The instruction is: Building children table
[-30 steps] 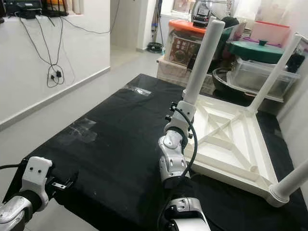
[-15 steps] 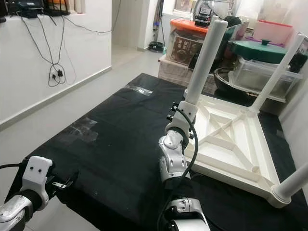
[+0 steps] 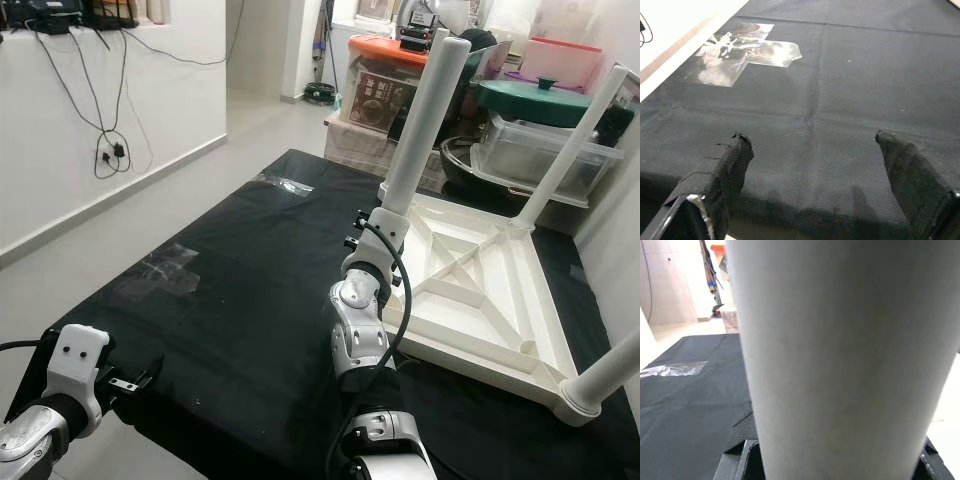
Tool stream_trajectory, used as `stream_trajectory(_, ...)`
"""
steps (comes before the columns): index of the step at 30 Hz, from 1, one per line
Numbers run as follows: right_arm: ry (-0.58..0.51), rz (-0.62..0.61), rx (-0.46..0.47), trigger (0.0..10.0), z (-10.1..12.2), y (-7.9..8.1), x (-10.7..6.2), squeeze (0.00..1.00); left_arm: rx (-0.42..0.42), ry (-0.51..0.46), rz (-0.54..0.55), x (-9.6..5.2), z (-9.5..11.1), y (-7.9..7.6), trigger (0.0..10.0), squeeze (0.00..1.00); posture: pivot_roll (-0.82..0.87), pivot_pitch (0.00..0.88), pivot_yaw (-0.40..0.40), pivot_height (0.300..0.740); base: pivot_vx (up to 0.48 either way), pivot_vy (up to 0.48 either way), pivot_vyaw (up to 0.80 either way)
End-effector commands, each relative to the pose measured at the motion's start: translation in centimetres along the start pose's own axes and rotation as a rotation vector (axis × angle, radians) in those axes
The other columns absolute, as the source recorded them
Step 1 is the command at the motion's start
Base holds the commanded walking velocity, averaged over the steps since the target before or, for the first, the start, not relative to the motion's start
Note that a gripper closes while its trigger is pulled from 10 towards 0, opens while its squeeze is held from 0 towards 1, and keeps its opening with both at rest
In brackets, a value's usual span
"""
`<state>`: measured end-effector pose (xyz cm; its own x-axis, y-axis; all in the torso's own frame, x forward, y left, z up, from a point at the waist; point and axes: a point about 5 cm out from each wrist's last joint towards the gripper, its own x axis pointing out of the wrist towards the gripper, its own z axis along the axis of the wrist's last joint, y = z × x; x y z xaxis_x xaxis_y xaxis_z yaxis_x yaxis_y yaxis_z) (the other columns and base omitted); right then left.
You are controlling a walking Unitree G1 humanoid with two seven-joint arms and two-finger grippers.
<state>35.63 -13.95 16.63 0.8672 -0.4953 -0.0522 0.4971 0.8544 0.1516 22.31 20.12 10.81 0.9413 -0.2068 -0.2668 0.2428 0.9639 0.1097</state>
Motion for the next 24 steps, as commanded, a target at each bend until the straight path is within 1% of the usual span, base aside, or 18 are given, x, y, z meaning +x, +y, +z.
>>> stream_trajectory(1,0.133,-0.096,-0.002,10.0,-3.0,-2.7,0.4,0.00,0.011,0.003,0.000,0.2,0.0,0.1,10.0,0.00,0.11,0.000,-0.086,0.740,0.000,0.000,0.00)
stream_trajectory(15,0.133,-0.075,0.027,10.0,-2.7,-2.4,0.4,0.00,0.013,0.006,-0.006,0.2,-0.1,0.1,10.0,0.00,0.11,0.000,-0.085,0.740,0.000,0.000,0.00)
stream_trajectory(24,0.092,-0.033,0.065,10.0,-1.7,-1.8,0.3,0.00,0.015,0.005,-0.007,0.2,0.0,0.1,10.0,0.00,0.11,0.000,-0.085,0.740,0.000,0.000,0.00)
